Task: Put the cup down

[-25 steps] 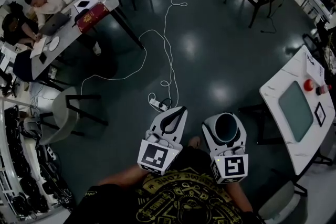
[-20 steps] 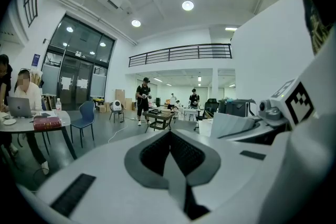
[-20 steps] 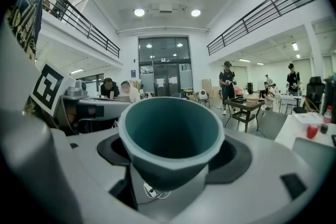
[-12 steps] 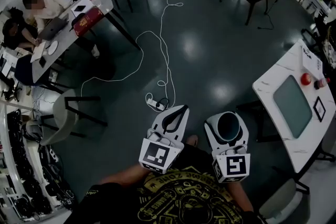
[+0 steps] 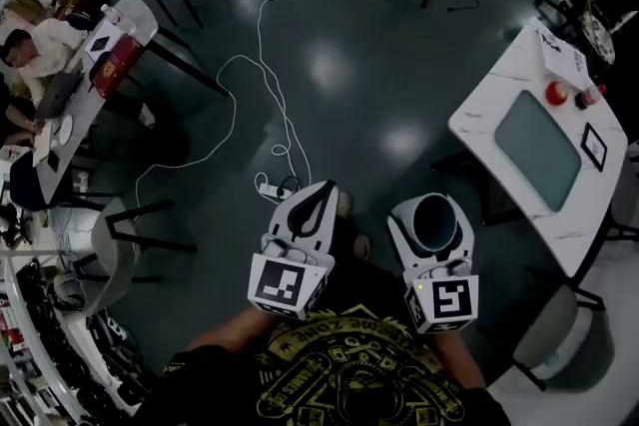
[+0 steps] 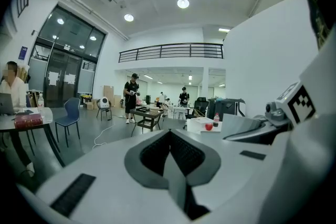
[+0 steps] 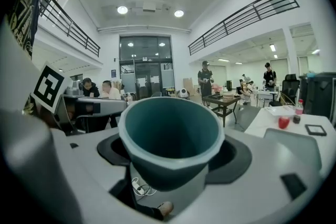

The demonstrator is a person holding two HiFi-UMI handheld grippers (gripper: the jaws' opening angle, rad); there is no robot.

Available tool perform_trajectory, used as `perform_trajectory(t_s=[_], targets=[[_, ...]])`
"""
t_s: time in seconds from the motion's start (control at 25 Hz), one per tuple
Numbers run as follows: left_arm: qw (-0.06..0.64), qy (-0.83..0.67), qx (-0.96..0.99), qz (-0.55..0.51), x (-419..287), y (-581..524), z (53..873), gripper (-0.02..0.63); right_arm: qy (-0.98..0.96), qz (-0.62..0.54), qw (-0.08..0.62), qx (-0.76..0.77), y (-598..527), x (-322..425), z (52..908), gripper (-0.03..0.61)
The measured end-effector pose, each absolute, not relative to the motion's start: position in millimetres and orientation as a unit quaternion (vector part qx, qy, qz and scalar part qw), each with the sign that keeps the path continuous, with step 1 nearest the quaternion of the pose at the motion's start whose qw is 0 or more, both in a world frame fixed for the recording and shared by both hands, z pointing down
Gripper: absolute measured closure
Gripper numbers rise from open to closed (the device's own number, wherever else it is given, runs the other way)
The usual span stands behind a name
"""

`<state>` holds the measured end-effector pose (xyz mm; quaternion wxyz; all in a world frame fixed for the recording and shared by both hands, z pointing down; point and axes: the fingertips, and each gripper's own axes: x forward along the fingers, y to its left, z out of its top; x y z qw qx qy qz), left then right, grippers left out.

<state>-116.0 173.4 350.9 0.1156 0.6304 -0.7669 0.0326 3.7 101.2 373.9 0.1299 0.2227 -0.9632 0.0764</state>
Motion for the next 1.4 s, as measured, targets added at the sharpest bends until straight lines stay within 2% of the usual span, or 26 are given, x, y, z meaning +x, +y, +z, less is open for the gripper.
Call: perform_trajectory(t_s=[0.96,1.4], targets=[[0.133,-0.616,0.774,0.056,-118.9,1.4,365.4,0.603,-0.9,0.109,0.147,0.395,-6.7,6.9,382.2,0.195],[0.108,-0.55,0.827,0.037,-108.6,-48.1,351.4,0.603,-0.871,0.105,0.146,0.457,-37.7,9.0,373.8,0.195]])
